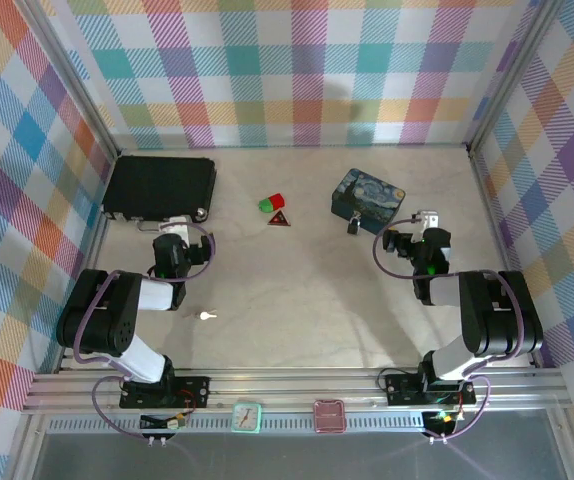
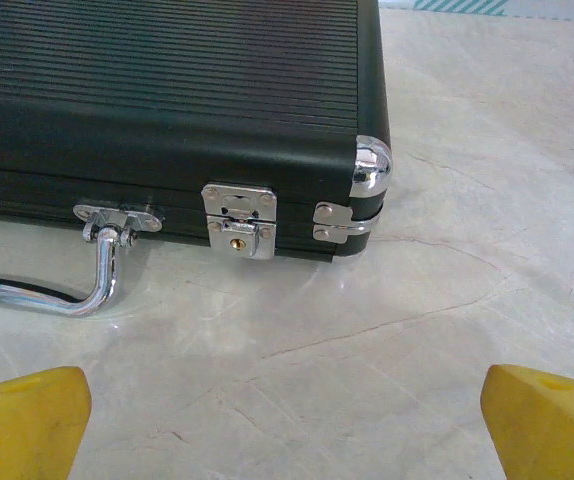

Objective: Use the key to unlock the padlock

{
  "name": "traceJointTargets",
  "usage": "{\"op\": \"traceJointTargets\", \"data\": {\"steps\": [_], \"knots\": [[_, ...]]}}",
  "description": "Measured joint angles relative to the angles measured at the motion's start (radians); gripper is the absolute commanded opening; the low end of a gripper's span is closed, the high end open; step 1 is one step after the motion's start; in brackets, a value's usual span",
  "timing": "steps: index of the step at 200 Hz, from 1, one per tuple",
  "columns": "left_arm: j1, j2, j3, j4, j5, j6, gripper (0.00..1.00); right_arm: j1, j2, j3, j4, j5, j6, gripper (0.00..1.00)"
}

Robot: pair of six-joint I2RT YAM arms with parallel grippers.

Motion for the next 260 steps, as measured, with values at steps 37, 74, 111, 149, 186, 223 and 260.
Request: {"op": "traceJointTargets", "data": {"steps": [37,74,111,149,186,223,260], "knots": [[0.0,0.0,0.0,0.0,0.0,0.0,1.0,0.0,0.0,0.0,0.0,0.0,0.0,0.99],[0.0,0.0,0.0,0.0,0.0,0.0,1.0,0.0,0.0,0.0,0.0,0.0,0.0,0.99],[0.0,0.0,0.0,0.0,0.0,0.0,1.0,0.0,0.0,0.0,0.0,0.0,0.0,0.99],[0.0,0.0,0.0,0.0,0.0,0.0,1.0,0.0,0.0,0.0,0.0,0.0,0.0,0.99],[0.0,0.0,0.0,0.001,0.0,0.002,0.96,0.003,-0.009,0.005,-0.03,0.005,0.0,0.99],[-0.012,-0.064,0.0,-0.061,-0.046,0.006,1.0,0.037,-0.18,0.063,-0.241,0.038,-0.006,0.99],[-0.05,-0.271,0.112,-0.303,-0.109,-0.039,1.0,0.047,-0.299,0.277,-0.507,0.064,0.067,0.99]]}}
